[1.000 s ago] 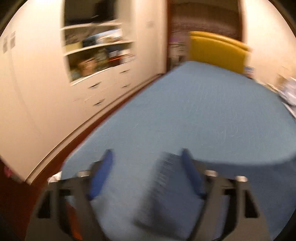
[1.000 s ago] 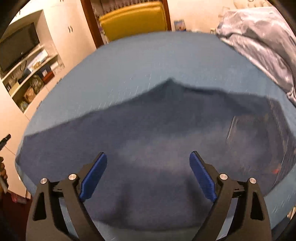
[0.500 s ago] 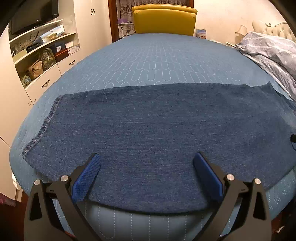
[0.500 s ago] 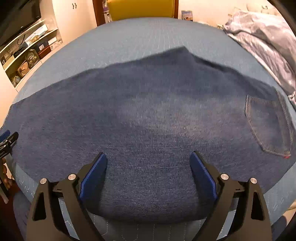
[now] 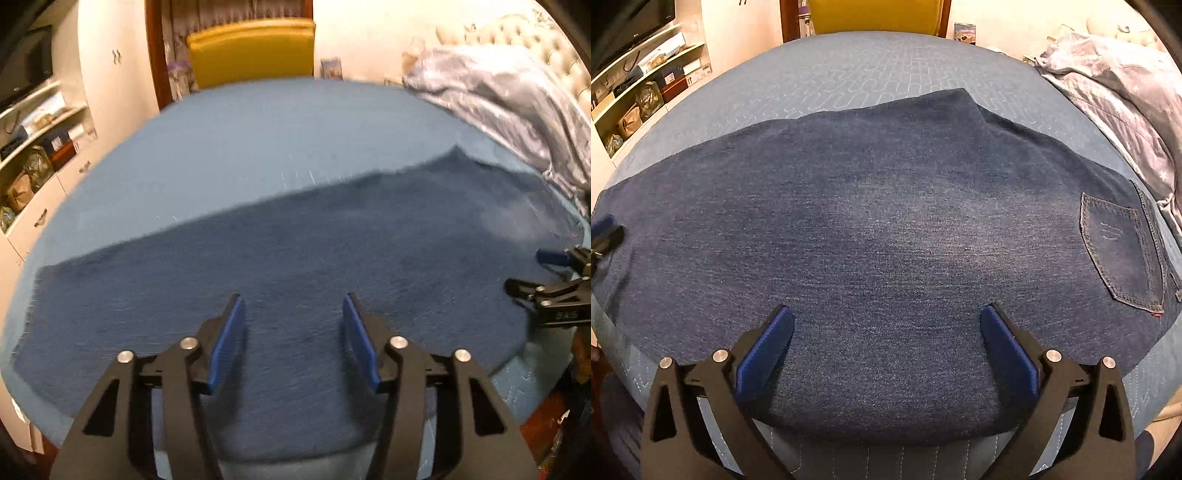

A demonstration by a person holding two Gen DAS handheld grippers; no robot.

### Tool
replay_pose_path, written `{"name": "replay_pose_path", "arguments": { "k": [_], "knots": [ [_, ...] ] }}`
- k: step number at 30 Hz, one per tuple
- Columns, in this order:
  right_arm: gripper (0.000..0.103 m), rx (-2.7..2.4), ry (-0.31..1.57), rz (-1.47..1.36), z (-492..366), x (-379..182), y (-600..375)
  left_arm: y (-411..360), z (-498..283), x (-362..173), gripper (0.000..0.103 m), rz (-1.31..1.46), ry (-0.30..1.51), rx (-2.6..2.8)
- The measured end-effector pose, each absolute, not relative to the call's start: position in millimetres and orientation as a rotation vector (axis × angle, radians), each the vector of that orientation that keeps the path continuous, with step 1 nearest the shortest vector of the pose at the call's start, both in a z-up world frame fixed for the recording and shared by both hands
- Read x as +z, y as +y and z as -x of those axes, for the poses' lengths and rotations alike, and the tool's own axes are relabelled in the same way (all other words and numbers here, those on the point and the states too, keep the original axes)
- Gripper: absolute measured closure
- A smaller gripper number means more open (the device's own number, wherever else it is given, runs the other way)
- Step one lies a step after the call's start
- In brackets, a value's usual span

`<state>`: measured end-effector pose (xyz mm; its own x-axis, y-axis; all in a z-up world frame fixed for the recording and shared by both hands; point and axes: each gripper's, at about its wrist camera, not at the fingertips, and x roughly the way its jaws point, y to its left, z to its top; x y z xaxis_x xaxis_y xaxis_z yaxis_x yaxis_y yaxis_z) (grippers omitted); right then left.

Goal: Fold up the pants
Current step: 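Open both tools and smooth the folded jeans flat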

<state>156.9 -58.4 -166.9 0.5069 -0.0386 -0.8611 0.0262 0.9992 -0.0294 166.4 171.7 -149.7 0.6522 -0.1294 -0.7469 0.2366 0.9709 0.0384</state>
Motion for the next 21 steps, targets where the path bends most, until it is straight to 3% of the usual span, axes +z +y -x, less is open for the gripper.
{"name": "replay_pose_path", "arguments": {
  "k": [5,7,21],
  "knots": [
    [0.004,-0.031,1.027,0.011,-156,-168,-60,205,-183,-167,0.046,-0.101,0.862,-0.15],
    [0.004,-0.034,1.021,0.014,-154,-168,-59,219,-186,-163,0.035,-0.115,0.858,-0.12],
    [0.004,-0.034,1.022,0.015,-154,-168,-58,395,-245,-154,0.035,0.07,0.967,0.149]
  ]
}}
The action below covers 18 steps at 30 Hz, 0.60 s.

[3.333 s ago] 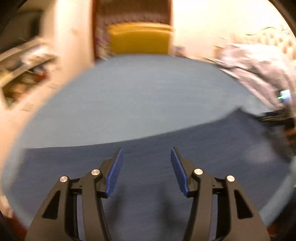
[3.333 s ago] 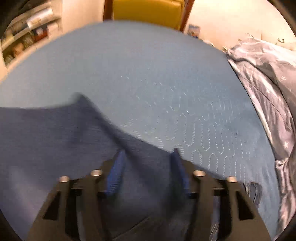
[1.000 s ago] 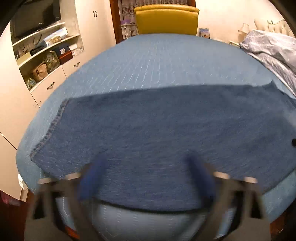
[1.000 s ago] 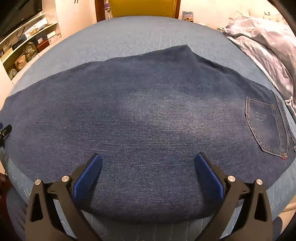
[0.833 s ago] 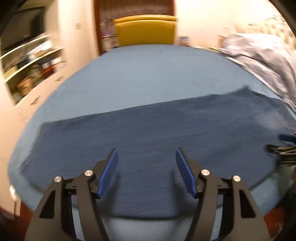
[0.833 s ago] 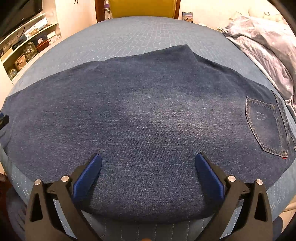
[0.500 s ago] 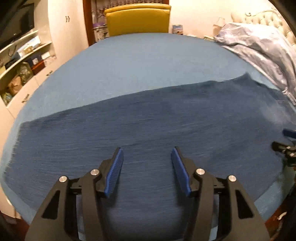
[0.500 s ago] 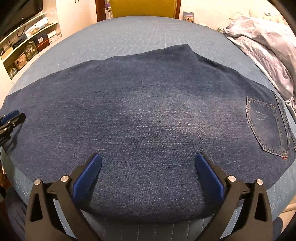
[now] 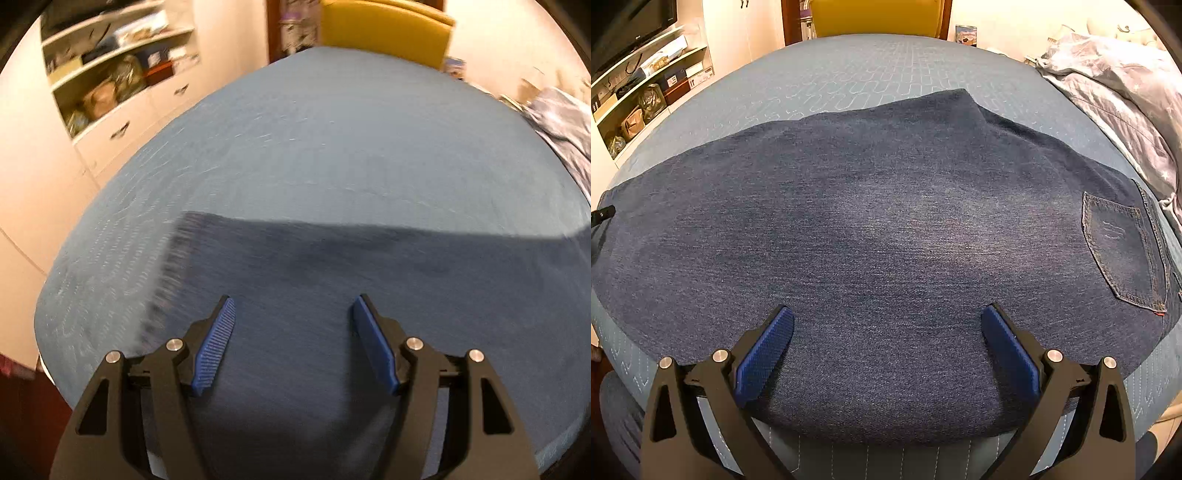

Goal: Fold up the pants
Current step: 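Open both tools and smooth the folded jeans flat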

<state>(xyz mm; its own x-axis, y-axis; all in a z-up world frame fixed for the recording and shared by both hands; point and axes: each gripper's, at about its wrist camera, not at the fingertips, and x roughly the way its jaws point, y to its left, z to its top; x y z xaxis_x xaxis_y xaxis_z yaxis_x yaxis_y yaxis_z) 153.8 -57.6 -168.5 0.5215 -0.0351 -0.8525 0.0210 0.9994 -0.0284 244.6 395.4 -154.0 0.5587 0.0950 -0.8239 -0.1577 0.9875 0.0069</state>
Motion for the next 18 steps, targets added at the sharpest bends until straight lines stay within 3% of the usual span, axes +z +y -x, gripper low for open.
{"name": "replay_pose_path", "arguments": {
  "k": [7,18],
  "knots": [
    [0.004,-0.036,1.031,0.014,-155,-169,-57,429,-261,-119,0.038,0.087,0.913,0.292],
    [0.005,-0.041,1.033,0.012,-157,-160,-60,333,-178,-118,0.038,-0.009,0.878,0.158]
  ]
}}
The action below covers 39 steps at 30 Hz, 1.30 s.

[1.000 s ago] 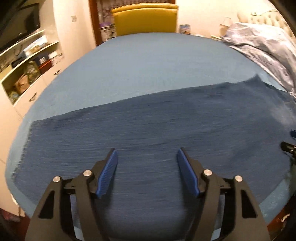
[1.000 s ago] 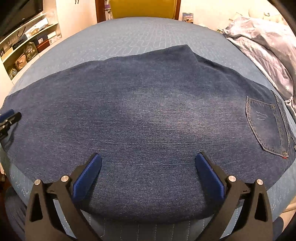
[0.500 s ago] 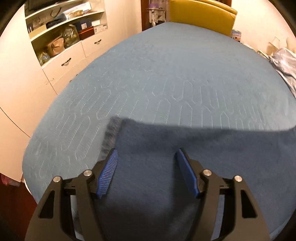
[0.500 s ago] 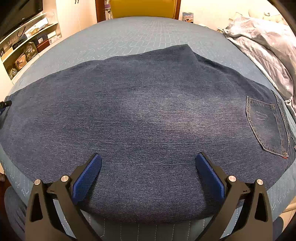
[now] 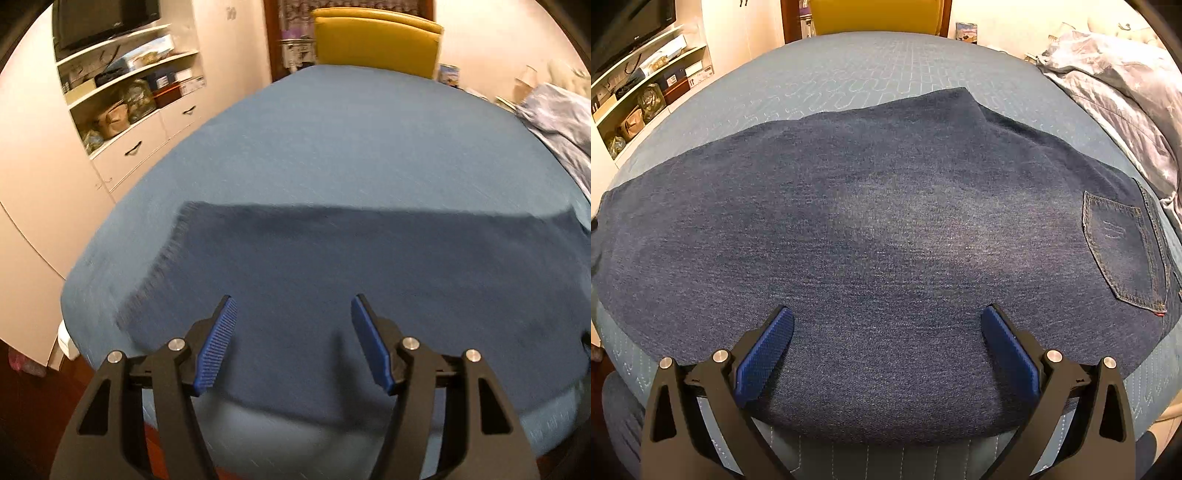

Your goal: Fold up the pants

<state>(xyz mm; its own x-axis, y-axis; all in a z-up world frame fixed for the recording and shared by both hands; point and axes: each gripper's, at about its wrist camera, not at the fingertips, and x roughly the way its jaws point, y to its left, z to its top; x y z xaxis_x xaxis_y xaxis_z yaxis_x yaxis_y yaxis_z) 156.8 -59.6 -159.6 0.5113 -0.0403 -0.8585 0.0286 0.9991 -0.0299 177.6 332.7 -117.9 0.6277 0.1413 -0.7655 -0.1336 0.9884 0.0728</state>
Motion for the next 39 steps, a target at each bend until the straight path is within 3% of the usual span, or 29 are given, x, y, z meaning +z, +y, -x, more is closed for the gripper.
{"name": "replay_pose_path", "arguments": {
  "k": [4,11,15,16,17,23,31,36,39],
  "knots": [
    [0.005,0.033,0.953,0.024,-169,-130,-44,276,-147,-118,0.038,0.013,0.844,0.073],
    [0.006,0.233,0.957,0.033,-259,-117,15,222,-178,-116,0.038,-0.012,0.829,-0.053],
    [0.024,0.203,1.027,0.101,-312,-149,34,214,-213,-119,0.054,-0.034,0.848,-0.056],
    [0.023,0.192,1.043,0.099,-318,-156,32,211,-223,-120,0.065,-0.034,0.859,-0.061],
    [0.023,0.192,1.036,0.092,-320,-159,31,204,-225,-122,0.069,-0.034,0.864,-0.067],
    [0.021,0.173,1.009,0.12,-317,-161,34,197,-286,-153,0.076,-0.041,0.971,-0.073],
    [0.018,0.138,0.985,0.085,-289,-137,32,201,-293,-144,0.075,0.018,0.933,-0.091],
    [0.015,0.113,1.035,0.158,-283,-163,41,210,-267,-136,0.073,-0.002,0.923,-0.036],
    [0.015,0.112,1.032,0.155,-284,-164,41,225,-238,-131,0.06,0.006,0.901,0.036]
  ]
}}
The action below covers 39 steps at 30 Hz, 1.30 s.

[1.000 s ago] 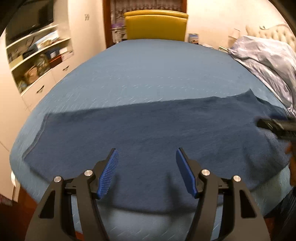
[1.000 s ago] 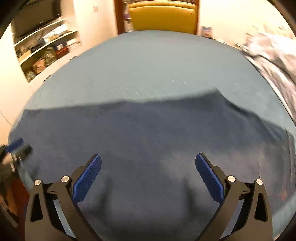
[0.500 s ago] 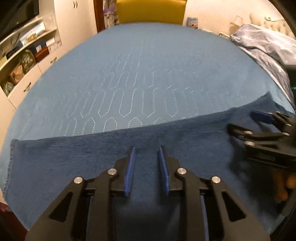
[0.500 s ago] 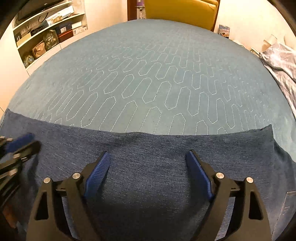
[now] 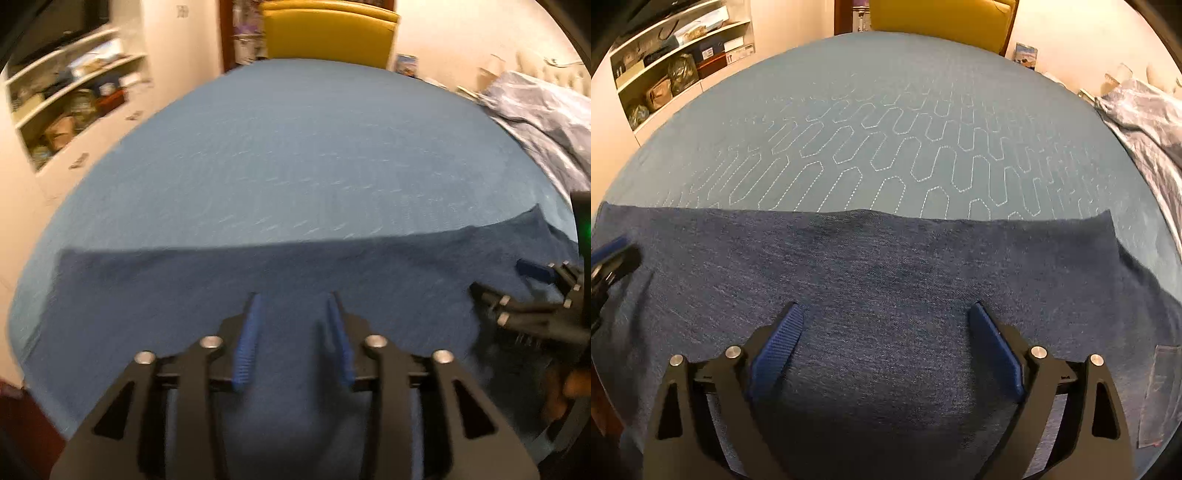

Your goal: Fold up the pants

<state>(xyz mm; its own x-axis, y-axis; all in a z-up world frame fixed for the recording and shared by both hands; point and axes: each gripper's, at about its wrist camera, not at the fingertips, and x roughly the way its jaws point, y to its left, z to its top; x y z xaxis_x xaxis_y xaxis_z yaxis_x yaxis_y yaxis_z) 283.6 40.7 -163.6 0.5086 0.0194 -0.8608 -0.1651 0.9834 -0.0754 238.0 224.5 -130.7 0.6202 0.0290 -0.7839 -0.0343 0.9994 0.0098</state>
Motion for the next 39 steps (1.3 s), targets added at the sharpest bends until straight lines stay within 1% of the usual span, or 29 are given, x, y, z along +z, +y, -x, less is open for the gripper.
{"name": "replay_pose_path", "arguments": {
  "k": [3,5,7,8,9,13,22,25,28,29,31,33,35,37,39],
  "knots": [
    [0.014,0.104,1.034,0.148,-279,-161,41,234,-208,-132,0.058,0.016,0.886,0.057],
    [0.014,0.092,1.034,0.139,-271,-155,42,237,-195,-142,0.055,-0.005,0.909,0.064],
    [0.014,0.083,1.019,0.13,-257,-147,35,242,-188,-155,0.047,-0.012,0.956,0.079],
    [0.014,0.075,1.01,0.12,-248,-141,31,245,-185,-156,0.045,-0.002,0.939,0.075],
    [0.014,0.072,1.006,0.115,-243,-138,26,247,-183,-155,0.039,-0.005,0.94,0.085],
    [0.014,0.055,1.003,0.096,-215,-129,14,258,-180,-158,0.031,0.015,0.951,0.098],
    [0.014,0.03,1.03,0.09,-184,-132,1,278,-176,-155,0.028,-0.01,0.958,0.125],
    [0.014,0.015,1.05,0.098,-181,-142,-3,298,-174,-154,0.027,-0.026,0.951,0.154],
    [0.014,-0.001,1.086,0.111,-181,-159,-3,339,-164,-147,0.027,0.002,0.936,0.26],
    [0.014,0.001,1.079,0.107,-180,-163,-4,352,-159,-143,0.027,0.025,0.924,0.29],
    [0.008,-0.007,1.067,0.109,-179,-166,-5,383,-142,-132,0.027,0.102,0.88,0.359],
    [0.005,-0.006,1.074,0.092,-180,-169,-9,421,-114,-122,0.029,0.278,0.823,0.386],
    [0.005,0.009,1.074,0.079,-181,-171,-12,455,-88,-125,0.03,0.512,0.777,0.332],
    [0.005,0.006,1.069,0.091,-180,-170,-11,473,-75,-134,0.037,0.673,0.751,0.259],
    [0.005,-0.013,1.077,0.107,-181,-166,-7,484,-66,-150,0.041,0.868,0.716,0.139]
  ]
}}
